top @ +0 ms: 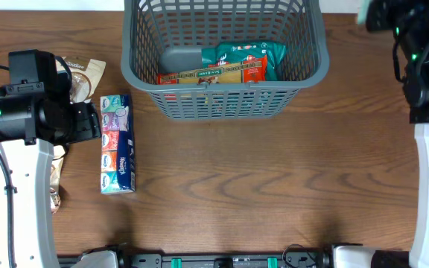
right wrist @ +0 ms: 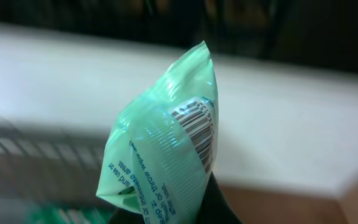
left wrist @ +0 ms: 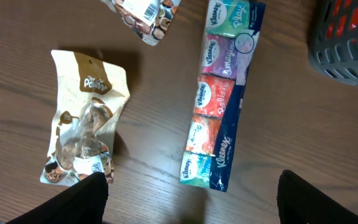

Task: Pack container
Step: 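Carry the light-blue packet with the right gripper and drop it in the basket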

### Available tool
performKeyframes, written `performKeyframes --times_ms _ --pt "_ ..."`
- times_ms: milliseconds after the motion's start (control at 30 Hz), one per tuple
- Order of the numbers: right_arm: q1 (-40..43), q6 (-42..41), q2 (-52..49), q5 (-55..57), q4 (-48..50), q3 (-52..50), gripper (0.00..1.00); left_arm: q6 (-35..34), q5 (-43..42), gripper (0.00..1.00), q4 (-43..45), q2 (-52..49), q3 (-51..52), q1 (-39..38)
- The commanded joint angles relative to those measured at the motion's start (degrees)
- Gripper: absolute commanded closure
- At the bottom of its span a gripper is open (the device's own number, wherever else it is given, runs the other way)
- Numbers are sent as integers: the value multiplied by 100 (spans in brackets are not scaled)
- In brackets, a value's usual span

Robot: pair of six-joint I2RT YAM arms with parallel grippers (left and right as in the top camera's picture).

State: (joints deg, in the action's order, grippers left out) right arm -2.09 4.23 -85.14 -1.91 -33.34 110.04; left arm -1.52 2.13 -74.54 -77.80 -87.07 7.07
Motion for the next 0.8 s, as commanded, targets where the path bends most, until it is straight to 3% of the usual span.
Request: performKeyframes --times_ms 0,367,767 --pt "-426 -507 24 -61 275 195 99 -50 90 23 -11 -4 -15 24" --pt "-1816 -568 -1209 -304 490 208 99 -50 90 23 -13 -4 -15 24" --pt "-2135 -306 -2787 -621 -308 577 99 -50 90 23 -15 -4 -15 24"
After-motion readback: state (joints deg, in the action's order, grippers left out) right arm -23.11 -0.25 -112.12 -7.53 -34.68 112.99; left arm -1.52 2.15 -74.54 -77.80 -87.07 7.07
